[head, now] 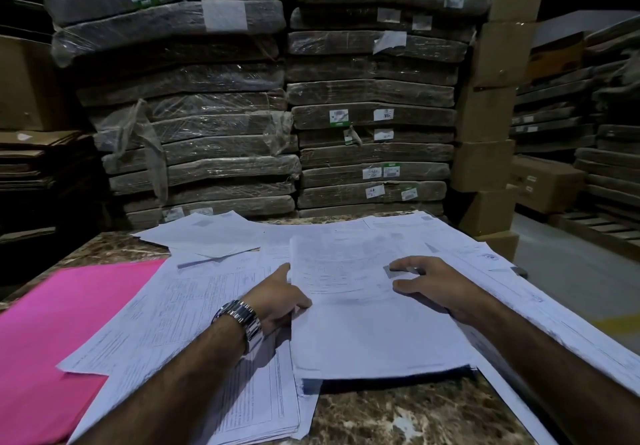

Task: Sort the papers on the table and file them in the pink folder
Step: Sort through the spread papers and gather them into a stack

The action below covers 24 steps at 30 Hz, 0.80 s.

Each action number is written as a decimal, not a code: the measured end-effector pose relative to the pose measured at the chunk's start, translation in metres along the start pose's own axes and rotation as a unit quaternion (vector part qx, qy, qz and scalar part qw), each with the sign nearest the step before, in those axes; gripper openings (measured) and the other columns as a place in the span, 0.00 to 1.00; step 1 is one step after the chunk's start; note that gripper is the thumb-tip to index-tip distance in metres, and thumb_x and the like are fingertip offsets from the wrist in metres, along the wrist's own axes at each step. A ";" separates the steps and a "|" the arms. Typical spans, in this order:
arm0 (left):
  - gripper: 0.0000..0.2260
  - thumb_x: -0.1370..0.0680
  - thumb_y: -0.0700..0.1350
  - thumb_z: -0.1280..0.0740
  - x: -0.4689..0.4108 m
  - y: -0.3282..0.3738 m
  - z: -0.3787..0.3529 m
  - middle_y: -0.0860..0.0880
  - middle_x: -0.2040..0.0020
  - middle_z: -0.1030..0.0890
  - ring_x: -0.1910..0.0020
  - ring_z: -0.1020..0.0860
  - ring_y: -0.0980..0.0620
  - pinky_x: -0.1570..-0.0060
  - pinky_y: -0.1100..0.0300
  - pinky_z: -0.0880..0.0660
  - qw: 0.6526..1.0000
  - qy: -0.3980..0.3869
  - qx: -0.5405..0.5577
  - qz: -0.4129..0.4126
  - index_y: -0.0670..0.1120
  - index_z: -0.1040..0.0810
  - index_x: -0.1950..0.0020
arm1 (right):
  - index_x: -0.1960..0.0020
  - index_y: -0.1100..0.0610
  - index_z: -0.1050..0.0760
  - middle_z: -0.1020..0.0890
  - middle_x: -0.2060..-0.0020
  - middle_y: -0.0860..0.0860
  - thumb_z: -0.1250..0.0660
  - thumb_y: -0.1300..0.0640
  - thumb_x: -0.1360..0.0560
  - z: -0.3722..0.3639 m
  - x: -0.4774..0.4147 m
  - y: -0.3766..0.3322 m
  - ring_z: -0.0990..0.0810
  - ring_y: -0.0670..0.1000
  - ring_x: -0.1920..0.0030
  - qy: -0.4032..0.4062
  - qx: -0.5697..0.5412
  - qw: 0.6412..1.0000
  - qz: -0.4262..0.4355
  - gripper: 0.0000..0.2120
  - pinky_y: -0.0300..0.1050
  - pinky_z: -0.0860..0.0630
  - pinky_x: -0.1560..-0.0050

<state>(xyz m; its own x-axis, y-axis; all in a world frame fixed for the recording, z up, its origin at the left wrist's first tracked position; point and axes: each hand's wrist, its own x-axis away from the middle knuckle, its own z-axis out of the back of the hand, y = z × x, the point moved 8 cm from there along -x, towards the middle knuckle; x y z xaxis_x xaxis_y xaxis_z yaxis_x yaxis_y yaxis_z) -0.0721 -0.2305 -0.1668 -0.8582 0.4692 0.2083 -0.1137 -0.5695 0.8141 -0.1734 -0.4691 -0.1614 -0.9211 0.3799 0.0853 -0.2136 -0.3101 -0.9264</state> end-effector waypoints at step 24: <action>0.26 0.27 0.39 0.28 0.093 -0.087 0.144 0.43 0.44 0.21 0.57 0.21 0.47 0.58 0.58 0.25 0.981 0.191 -0.020 0.010 0.44 0.30 0.30 | 0.42 0.60 0.22 0.18 0.58 0.52 0.24 0.63 0.31 -0.155 0.024 -0.077 0.20 0.47 0.68 -0.082 -0.004 0.995 0.054 0.18 0.36 0.24 0.69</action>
<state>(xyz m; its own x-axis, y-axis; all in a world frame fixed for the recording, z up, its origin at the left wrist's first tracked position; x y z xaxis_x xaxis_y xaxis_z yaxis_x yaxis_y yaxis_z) -0.0695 -0.0402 -0.1403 -0.9845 0.1754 -0.0006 -0.1083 -0.6053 0.7886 -0.1282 -0.3010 -0.1445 -0.9794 0.1971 0.0437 -0.1090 -0.3338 -0.9363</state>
